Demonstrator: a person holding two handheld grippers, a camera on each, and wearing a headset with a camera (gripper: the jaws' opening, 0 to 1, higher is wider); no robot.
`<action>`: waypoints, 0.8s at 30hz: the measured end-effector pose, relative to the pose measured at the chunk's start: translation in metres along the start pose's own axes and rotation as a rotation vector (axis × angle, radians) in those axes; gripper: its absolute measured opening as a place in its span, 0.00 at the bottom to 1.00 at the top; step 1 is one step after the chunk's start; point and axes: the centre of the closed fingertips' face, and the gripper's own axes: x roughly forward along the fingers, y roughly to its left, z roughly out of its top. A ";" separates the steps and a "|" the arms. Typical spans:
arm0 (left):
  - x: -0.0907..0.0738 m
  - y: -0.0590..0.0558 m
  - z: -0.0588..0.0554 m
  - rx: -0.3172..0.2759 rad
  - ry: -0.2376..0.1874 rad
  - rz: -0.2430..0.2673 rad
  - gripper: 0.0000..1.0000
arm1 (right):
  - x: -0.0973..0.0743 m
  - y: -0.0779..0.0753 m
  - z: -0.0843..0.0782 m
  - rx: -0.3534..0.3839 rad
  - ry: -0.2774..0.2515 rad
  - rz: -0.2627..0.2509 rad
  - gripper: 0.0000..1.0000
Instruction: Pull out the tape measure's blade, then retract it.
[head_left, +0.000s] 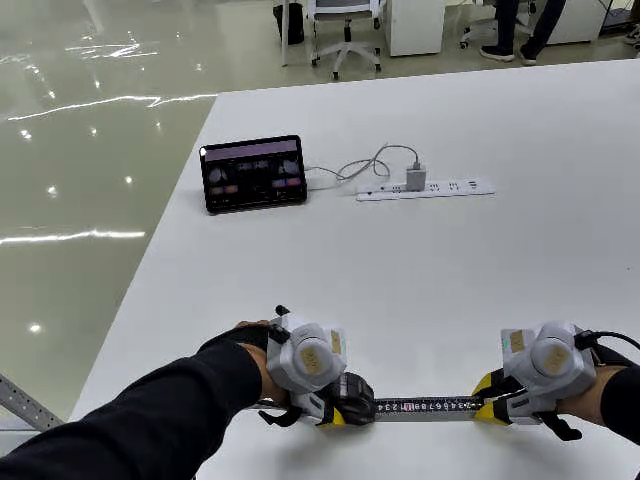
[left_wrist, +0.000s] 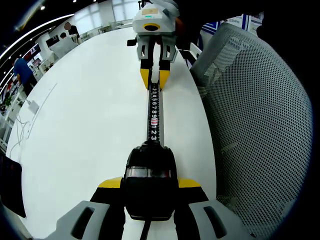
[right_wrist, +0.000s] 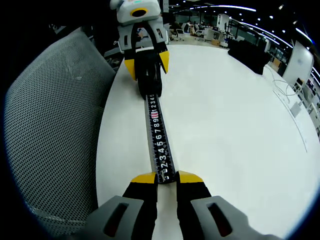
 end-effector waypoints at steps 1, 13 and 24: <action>0.000 0.000 0.000 0.000 0.000 0.000 0.33 | 0.000 0.000 0.000 0.000 0.000 0.000 0.09; -0.001 0.000 0.000 0.001 0.001 0.001 0.33 | -0.003 0.000 -0.005 0.005 0.004 -0.005 0.09; 0.000 0.000 0.000 0.000 0.000 0.000 0.33 | -0.005 -0.001 -0.007 0.010 0.007 -0.006 0.09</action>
